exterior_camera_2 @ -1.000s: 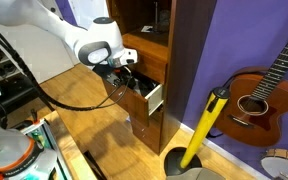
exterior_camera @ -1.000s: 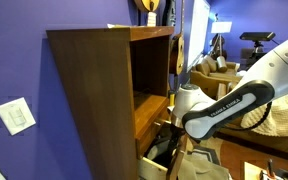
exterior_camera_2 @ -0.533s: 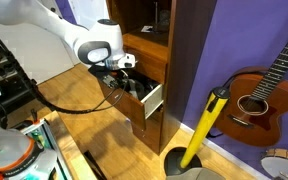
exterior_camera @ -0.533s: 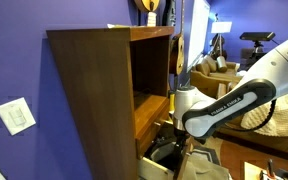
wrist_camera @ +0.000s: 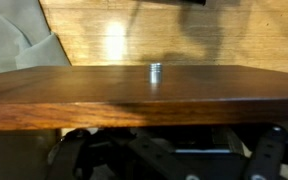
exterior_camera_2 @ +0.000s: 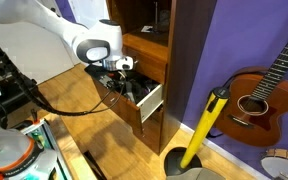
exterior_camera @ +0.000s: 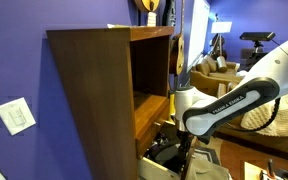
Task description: Open the drawer and take the book out
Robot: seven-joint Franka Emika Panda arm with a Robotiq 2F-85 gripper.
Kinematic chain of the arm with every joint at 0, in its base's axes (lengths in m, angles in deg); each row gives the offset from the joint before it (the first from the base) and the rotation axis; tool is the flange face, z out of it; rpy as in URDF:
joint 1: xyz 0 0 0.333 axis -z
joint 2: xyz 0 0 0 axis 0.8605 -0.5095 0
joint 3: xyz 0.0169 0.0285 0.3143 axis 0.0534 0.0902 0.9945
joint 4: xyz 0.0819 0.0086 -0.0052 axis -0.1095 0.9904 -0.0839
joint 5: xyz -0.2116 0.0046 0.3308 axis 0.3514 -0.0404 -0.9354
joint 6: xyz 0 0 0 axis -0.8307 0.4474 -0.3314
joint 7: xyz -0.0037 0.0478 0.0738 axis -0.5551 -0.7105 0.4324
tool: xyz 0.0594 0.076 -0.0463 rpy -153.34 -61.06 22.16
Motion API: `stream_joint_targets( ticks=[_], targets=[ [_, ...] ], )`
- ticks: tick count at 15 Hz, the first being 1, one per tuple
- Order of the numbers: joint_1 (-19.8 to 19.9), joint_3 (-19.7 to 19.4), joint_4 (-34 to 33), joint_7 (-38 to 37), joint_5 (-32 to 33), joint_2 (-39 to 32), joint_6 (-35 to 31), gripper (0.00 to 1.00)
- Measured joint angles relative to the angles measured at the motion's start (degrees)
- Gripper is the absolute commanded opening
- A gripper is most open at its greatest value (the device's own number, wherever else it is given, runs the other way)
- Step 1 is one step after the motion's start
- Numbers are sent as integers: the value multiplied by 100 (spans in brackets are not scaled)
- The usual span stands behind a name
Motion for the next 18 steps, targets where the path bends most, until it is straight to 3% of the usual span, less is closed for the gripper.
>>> stream_joint_targets(
  ticks=[5,18],
  targets=[
    [0,0,0,0,0,53,381,100],
    [31,-18,-19,-14,85,55,330,100]
  ],
)
